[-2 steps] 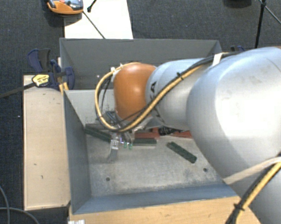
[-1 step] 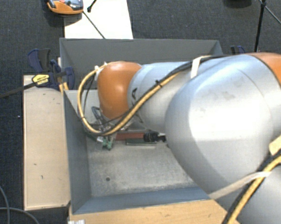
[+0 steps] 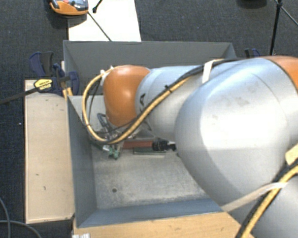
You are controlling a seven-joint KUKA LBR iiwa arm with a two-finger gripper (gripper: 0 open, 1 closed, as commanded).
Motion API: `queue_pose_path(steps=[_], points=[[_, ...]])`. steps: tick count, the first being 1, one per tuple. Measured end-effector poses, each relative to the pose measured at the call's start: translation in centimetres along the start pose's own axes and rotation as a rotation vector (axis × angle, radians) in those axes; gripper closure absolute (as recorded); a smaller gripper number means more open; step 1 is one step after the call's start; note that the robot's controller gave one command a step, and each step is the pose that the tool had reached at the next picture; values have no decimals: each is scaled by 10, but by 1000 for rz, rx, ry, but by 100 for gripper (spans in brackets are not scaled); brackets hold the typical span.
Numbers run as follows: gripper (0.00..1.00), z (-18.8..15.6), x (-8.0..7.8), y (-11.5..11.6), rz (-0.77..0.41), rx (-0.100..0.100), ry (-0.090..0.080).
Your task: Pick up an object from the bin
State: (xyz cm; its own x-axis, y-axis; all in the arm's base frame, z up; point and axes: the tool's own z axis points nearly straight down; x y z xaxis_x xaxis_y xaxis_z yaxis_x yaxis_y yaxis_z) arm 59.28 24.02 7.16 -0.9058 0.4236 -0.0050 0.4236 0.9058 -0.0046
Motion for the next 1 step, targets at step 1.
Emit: queue_pose_path(steps=[1], points=[[100,-3,0,-1,1,-1,0]])
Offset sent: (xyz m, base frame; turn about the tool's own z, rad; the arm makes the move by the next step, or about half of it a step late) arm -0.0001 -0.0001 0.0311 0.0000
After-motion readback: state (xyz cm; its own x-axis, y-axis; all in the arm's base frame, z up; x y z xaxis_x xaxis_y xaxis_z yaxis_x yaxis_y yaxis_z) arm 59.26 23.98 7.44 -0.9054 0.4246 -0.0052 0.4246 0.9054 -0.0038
